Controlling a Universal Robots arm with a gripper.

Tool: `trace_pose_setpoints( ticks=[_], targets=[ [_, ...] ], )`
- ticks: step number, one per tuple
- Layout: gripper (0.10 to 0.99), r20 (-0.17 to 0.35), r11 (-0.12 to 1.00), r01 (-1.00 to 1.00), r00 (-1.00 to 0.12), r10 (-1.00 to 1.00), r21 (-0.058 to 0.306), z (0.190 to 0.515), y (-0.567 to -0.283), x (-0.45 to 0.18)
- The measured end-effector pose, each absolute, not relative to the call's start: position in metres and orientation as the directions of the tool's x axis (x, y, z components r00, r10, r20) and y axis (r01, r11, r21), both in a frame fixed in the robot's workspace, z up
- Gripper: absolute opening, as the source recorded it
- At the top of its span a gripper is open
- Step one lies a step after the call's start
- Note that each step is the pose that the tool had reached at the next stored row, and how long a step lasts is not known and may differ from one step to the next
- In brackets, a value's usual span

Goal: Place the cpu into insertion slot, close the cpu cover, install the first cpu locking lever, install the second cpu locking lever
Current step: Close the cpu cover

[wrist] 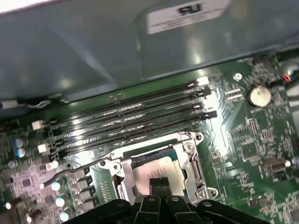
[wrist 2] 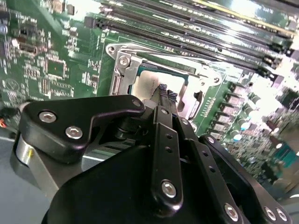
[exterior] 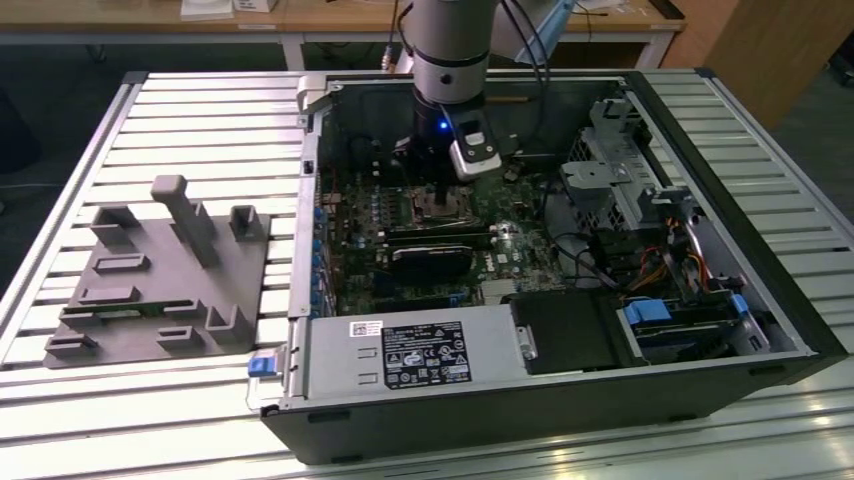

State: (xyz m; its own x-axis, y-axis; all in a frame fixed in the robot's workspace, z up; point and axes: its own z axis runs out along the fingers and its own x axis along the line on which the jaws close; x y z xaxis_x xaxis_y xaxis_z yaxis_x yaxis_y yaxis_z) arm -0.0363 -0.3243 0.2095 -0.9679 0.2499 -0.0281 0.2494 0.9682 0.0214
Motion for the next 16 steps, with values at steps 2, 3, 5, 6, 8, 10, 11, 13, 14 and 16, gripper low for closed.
trace_pose_setpoints(
  ticks=[2,3,5,6,8,10,11,13,14,16],
  targets=[
    [0.106,-0.028,0.975,0.22,-0.975,0.221,0.022,0.2095,-0.3242,-0.0363],
    [0.106,-0.028,0.978,0.208,-0.978,0.208,0.022,0.2095,-0.3242,-0.0363],
    [0.106,-0.028,0.983,0.185,-0.982,0.185,0.022,0.2095,-0.3242,-0.0363],
    [0.106,-0.029,0.984,0.176,-0.984,0.177,0.022,0.2095,-0.3243,-0.0363],
    [0.106,-0.032,0.987,0.158,-0.987,0.158,0.023,0.2095,-0.3245,-0.0362],
    [0.106,-0.035,0.99,0.138,-0.99,0.139,0.024,0.2095,-0.3245,-0.0362],
    [0.106,-0.036,0.991,0.128,-0.991,0.129,0.024,0.2095,-0.3245,-0.0362],
    [0.106,-0.038,0.994,0.11,-0.993,0.111,0.025,0.2095,-0.3246,-0.0362],
    [0.106,-0.039,0.994,0.102,-0.994,0.103,0.026,0.2096,-0.3246,-0.0363],
    [0.106,-0.039,0.995,0.092,-0.995,0.093,0.027,0.2103,-0.3246,-0.0363]
  ],
)
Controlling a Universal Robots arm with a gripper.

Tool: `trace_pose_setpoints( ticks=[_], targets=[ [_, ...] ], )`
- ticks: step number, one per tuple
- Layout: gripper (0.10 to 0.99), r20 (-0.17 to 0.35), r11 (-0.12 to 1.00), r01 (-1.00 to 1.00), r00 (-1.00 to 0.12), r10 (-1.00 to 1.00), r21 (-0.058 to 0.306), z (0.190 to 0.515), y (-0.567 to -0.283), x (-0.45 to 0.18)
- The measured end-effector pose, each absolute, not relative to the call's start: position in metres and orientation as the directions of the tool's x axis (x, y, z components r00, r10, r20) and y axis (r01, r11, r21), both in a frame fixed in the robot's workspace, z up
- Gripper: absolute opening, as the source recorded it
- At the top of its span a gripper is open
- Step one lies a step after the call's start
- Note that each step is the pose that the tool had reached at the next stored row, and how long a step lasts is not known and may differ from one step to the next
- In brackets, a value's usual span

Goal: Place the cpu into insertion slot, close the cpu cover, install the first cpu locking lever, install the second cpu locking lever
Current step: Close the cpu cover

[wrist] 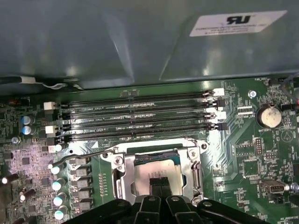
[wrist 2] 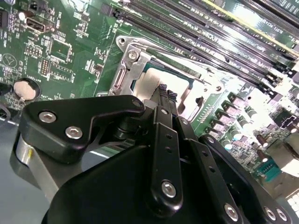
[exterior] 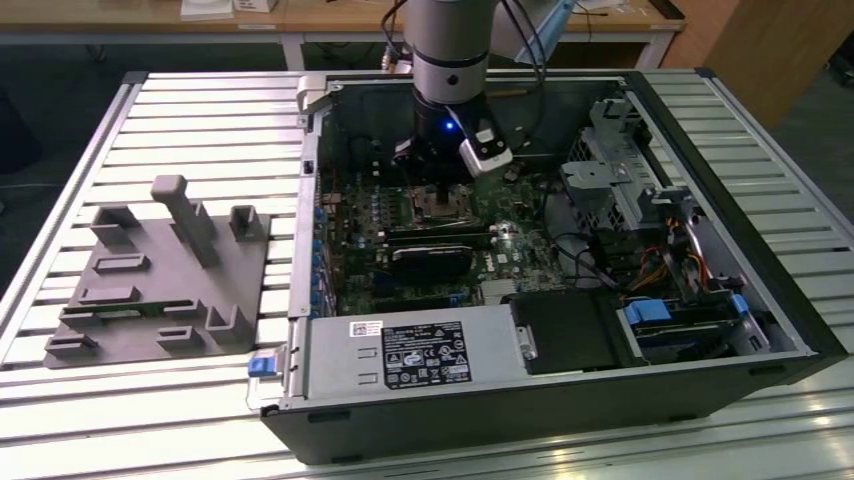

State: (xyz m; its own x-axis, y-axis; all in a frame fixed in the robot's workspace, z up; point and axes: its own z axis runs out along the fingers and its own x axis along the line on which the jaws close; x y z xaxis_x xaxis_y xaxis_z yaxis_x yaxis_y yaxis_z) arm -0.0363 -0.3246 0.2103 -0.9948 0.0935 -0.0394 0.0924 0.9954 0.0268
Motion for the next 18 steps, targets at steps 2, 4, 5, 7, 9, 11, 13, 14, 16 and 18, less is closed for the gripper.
trace_pose_setpoints(
  ticks=[2,4,5,7,9,11,13,14,16,18],
  targets=[
    [0.106,-0.039,0.996,0.085,-0.996,0.086,0.028,0.212,-0.325,-0.036],
    [0.106,-0.039,0.996,0.078,-0.996,0.079,0.031,0.213,-0.325,-0.036],
    [0.106,-0.039,0.997,0.074,-0.996,0.076,0.033,0.213,-0.325,-0.036],
    [0.106,-0.043,0.997,0.067,-0.997,0.068,0.039,0.213,-0.325,-0.036],
    [0.106,-0.05,0.997,0.061,-0.997,0.063,0.043,0.213,-0.325,-0.037],
    [0.106,-0.054,0.997,0.061,-0.997,0.063,0.044,0.213,-0.325,-0.037],
    [0.106,-0.056,0.997,0.061,-0.996,0.063,0.044,0.212,-0.325,-0.039],
    [0.106,-0.056,0.997,0.061,-0.996,0.063,0.044,0.212,-0.325,-0.041],
    [0.106,-0.058,0.997,0.06,-0.996,0.063,0.044,0.212,-0.325,-0.045],
    [0.106,-0.06,0.997,0.06,-0.996,0.063,0.044,0.211,-0.325,-0.049]
  ],
)
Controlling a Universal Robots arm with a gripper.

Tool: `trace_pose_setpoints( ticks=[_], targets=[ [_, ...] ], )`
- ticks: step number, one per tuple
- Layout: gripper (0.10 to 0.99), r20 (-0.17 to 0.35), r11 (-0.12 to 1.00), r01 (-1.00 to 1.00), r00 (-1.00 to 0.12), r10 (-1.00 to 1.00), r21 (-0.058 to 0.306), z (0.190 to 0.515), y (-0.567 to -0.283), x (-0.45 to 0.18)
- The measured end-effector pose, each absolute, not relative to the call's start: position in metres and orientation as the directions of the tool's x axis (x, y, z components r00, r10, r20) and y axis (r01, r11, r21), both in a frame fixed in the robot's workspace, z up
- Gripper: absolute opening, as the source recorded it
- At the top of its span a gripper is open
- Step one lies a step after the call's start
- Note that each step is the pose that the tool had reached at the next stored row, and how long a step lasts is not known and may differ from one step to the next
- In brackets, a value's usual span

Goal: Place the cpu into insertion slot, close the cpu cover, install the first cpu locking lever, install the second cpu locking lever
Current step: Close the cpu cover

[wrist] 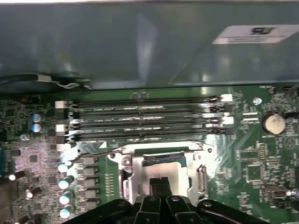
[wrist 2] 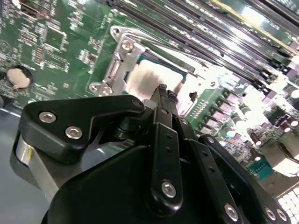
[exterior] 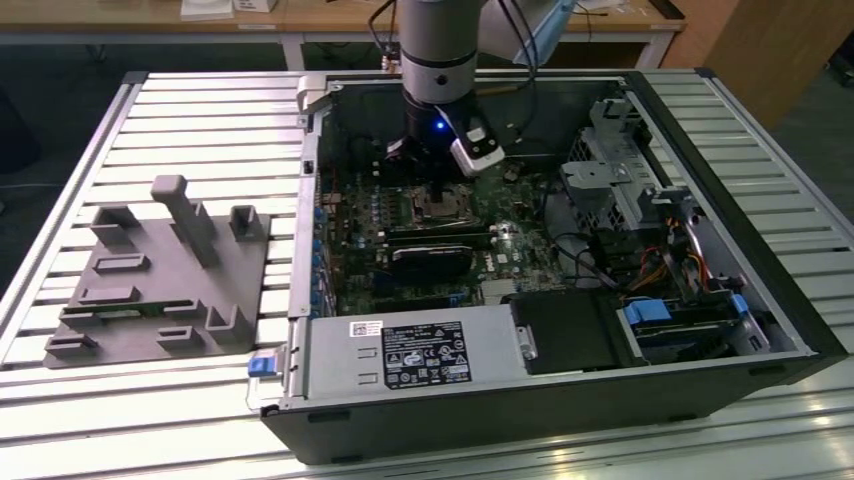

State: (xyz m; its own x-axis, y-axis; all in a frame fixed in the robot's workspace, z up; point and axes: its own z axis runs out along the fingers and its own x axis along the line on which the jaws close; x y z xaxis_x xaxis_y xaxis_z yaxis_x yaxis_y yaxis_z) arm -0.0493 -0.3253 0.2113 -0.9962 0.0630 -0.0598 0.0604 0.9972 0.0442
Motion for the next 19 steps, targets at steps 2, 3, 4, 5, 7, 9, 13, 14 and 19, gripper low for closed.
trace_pose_setpoints(
  ticks=[2,3,4,5,7,9,13,14,19],
  targets=[
    [0.106,-0.061,0.997,0.06,-0.996,0.063,0.044,0.21,-0.325,-0.053],
    [0.106,-0.061,0.997,0.06,-0.996,0.063,0.044,0.21,-0.325,-0.055],
    [0.106,-0.062,0.997,0.06,-0.996,0.063,0.044,0.209,-0.325,-0.056],
    [0.106,-0.062,0.997,0.06,-0.996,0.063,0.044,0.208,-0.325,-0.058],
    [0.106,-0.062,0.997,0.06,-0.996,0.063,0.044,0.207,-0.325,-0.061],
    [0.106,-0.062,0.997,0.06,-0.996,0.063,0.044,0.206,-0.325,-0.064],
    [0.106,-0.062,0.997,0.06,-0.996,0.063,0.044,0.204,-0.325,-0.069],
    [0.106,-0.062,0.997,0.06,-0.996,0.063,0.044,0.203,-0.325,-0.069],
    [0.106,-0.062,0.997,0.06,-0.996,0.063,0.044,0.201,-0.325,-0.07]
  ],
)
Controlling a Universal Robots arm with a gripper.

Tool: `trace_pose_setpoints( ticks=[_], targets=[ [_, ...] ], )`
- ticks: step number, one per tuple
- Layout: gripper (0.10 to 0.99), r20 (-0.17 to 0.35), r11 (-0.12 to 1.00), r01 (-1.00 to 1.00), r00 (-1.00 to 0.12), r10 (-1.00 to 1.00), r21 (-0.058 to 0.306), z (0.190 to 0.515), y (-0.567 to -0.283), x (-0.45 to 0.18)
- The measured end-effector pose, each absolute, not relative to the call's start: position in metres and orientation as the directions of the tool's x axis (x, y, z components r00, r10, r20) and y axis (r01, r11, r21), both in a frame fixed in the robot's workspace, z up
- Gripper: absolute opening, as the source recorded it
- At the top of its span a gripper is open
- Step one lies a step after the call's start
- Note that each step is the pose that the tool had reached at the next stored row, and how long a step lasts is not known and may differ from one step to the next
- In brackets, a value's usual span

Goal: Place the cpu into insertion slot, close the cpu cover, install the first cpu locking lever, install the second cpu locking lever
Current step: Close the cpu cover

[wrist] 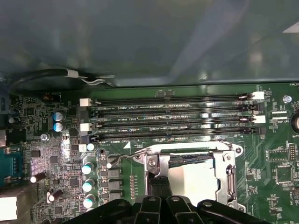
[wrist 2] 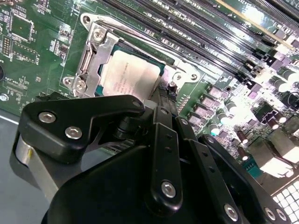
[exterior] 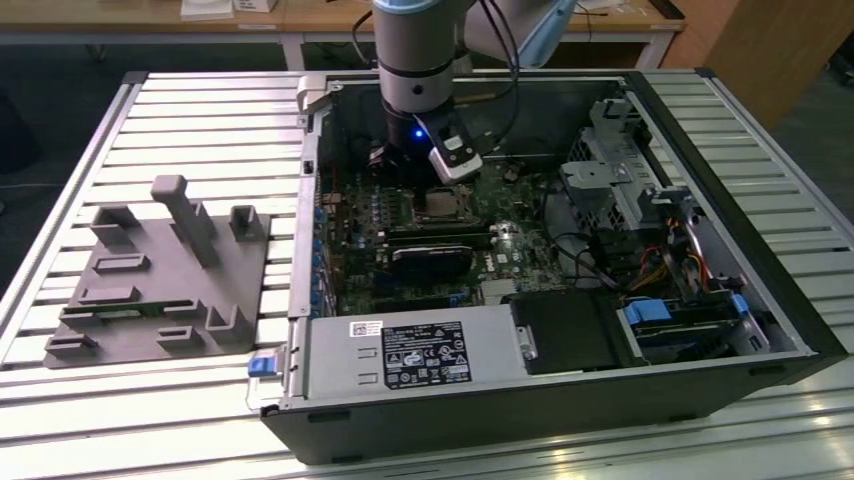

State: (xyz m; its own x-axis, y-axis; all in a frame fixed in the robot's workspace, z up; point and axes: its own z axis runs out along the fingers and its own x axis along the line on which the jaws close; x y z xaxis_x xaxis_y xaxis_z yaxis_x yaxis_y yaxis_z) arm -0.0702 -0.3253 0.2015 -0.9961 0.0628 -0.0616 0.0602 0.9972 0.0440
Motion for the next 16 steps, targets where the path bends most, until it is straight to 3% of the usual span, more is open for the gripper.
trace_pose_setpoints(
  ticks=[16],
  targets=[
    [0.106,-0.062,0.997,0.06,-0.996,0.063,0.042,0.203,-0.3251,-0.0609]
  ],
)
